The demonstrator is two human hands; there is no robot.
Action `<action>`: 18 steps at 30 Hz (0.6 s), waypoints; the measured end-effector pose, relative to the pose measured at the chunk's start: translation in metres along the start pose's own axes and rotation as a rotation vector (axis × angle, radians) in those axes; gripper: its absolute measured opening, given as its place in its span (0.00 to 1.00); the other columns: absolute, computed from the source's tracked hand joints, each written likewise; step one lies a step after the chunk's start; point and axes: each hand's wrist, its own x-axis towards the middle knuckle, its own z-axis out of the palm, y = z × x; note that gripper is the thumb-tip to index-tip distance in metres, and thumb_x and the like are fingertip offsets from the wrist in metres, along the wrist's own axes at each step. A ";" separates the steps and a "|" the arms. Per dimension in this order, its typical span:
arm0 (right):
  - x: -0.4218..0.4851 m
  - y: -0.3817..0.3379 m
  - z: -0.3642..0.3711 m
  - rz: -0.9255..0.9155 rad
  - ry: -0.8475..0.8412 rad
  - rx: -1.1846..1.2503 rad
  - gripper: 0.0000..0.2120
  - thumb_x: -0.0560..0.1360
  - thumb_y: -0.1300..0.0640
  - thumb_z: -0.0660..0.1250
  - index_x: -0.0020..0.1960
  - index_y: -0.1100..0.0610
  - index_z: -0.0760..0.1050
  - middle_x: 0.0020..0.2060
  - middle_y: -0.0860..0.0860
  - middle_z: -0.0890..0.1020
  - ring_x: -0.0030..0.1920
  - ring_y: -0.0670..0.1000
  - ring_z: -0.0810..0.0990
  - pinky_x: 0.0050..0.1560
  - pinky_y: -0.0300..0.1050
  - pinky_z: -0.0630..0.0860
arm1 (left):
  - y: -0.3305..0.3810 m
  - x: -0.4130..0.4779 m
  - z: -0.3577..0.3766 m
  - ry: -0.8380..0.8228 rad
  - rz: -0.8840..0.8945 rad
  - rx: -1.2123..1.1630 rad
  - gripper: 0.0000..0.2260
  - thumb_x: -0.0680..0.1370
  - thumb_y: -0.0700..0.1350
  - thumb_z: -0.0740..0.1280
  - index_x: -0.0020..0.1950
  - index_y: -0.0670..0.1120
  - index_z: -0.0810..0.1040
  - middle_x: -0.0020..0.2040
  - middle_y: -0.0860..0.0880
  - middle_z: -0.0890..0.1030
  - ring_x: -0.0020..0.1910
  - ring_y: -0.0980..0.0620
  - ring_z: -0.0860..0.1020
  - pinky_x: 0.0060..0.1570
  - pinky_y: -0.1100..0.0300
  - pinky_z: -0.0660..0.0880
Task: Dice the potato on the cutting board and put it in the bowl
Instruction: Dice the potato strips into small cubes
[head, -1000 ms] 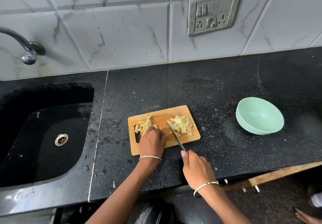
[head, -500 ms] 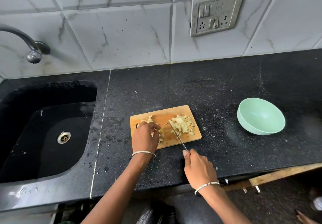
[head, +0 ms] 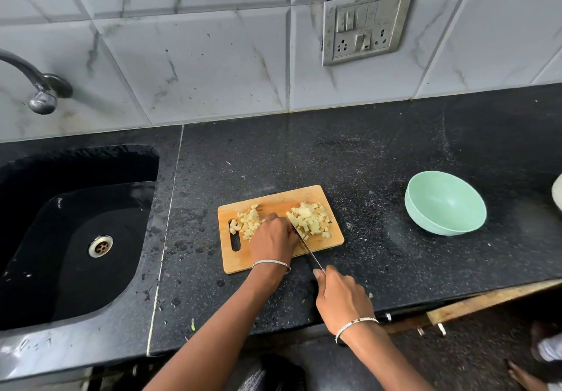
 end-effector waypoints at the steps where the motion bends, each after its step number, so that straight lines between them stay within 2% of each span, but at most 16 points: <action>1: 0.001 0.000 -0.002 0.003 -0.014 -0.006 0.18 0.83 0.43 0.48 0.54 0.53 0.71 0.50 0.55 0.81 0.53 0.61 0.80 0.40 0.49 0.67 | 0.002 0.000 0.000 -0.013 -0.008 0.008 0.06 0.75 0.45 0.67 0.45 0.43 0.80 0.48 0.47 0.77 0.42 0.44 0.79 0.36 0.53 0.77; 4: 0.002 0.002 -0.007 0.009 -0.033 -0.016 0.19 0.83 0.43 0.48 0.56 0.53 0.72 0.51 0.56 0.81 0.54 0.62 0.80 0.42 0.50 0.67 | 0.004 0.002 0.001 0.008 -0.042 0.048 0.06 0.78 0.43 0.63 0.44 0.42 0.77 0.50 0.46 0.76 0.39 0.41 0.79 0.31 0.55 0.72; 6: -0.001 0.006 -0.006 -0.011 0.018 -0.056 0.18 0.83 0.43 0.47 0.55 0.52 0.71 0.49 0.55 0.81 0.53 0.61 0.81 0.40 0.50 0.68 | 0.002 0.004 0.000 0.034 -0.048 0.038 0.07 0.78 0.43 0.62 0.44 0.42 0.78 0.50 0.46 0.76 0.39 0.42 0.79 0.30 0.56 0.70; 10: -0.001 0.008 -0.003 -0.022 0.046 -0.042 0.18 0.83 0.42 0.47 0.53 0.52 0.70 0.46 0.54 0.82 0.50 0.60 0.82 0.38 0.50 0.68 | -0.008 0.004 -0.002 0.058 0.062 0.006 0.09 0.79 0.45 0.63 0.48 0.45 0.82 0.49 0.48 0.78 0.42 0.45 0.79 0.36 0.54 0.75; 12: 0.001 0.005 -0.006 -0.011 0.036 0.006 0.18 0.83 0.42 0.47 0.50 0.52 0.70 0.45 0.53 0.82 0.49 0.59 0.82 0.38 0.49 0.68 | -0.016 0.004 -0.006 0.092 0.064 -0.086 0.08 0.78 0.42 0.64 0.50 0.47 0.83 0.49 0.49 0.79 0.44 0.46 0.79 0.39 0.54 0.77; 15: 0.002 0.001 -0.008 -0.029 0.016 0.068 0.17 0.83 0.42 0.46 0.46 0.50 0.66 0.44 0.52 0.81 0.49 0.59 0.81 0.38 0.49 0.67 | -0.029 0.006 -0.020 0.126 -0.042 -0.280 0.12 0.73 0.36 0.65 0.47 0.51 0.82 0.50 0.51 0.80 0.43 0.52 0.78 0.43 0.59 0.74; 18: 0.004 -0.005 0.002 -0.062 -0.045 0.074 0.18 0.82 0.41 0.46 0.47 0.50 0.67 0.45 0.53 0.82 0.50 0.59 0.81 0.38 0.50 0.66 | -0.041 0.009 -0.034 0.121 -0.154 -0.361 0.10 0.71 0.37 0.68 0.48 0.50 0.81 0.50 0.54 0.82 0.39 0.55 0.77 0.41 0.62 0.69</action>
